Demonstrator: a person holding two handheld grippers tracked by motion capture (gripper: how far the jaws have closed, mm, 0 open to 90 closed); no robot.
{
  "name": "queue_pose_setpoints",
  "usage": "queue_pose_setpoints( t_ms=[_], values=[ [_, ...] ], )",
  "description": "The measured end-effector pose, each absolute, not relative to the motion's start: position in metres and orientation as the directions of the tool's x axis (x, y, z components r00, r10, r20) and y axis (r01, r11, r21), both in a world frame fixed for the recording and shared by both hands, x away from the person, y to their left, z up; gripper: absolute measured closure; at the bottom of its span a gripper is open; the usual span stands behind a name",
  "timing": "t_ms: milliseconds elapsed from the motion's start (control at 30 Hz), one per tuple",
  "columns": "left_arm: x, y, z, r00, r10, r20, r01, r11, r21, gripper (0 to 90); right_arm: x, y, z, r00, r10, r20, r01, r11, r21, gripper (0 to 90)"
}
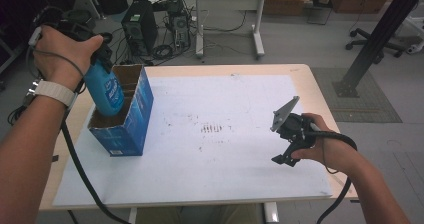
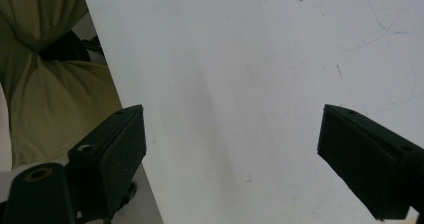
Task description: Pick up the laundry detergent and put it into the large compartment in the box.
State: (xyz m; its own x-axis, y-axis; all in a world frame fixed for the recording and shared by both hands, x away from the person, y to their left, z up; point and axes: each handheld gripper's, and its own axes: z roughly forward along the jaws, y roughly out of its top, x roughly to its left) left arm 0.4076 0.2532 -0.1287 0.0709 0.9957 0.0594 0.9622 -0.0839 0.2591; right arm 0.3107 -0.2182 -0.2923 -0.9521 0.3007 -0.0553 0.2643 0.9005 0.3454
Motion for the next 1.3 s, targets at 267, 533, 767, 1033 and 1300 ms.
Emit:
queue_pose_setpoints(
  t_ms=[267, 533, 767, 1033, 1300],
  values=[
    [0.411, 0.255, -0.146, 0.068, 0.997, 0.044, 0.964, -0.077, 0.255, 37.5, 0.310, -0.219, -0.292, -0.951, 0.305, -0.055, 0.268, 0.899, 0.345, 12.3],
    [0.413, 0.255, -0.161, 0.064, 0.997, 0.044, 0.964, -0.073, 0.254, 37.5, 0.310, -0.219, -0.293, -0.950, 0.308, -0.054, 0.272, 0.899, 0.343, 12.3],
    [0.414, 0.256, -0.171, 0.062, 0.997, 0.043, 0.964, -0.071, 0.257, 37.5, 0.310, -0.219, -0.293, -0.951, 0.305, -0.054, 0.270, 0.900, 0.343, 12.3],
    [0.416, 0.257, -0.186, 0.064, 0.997, 0.047, 0.966, -0.073, 0.249, 37.5, 0.310, -0.219, -0.295, -0.950, 0.306, -0.053, 0.272, 0.901, 0.339, 12.3],
    [0.418, 0.258, -0.200, 0.062, 0.997, 0.050, 0.966, -0.072, 0.247, 37.5, 0.309, -0.220, -0.294, -0.949, 0.311, -0.053, 0.275, 0.899, 0.341, 12.3]
  ],
)
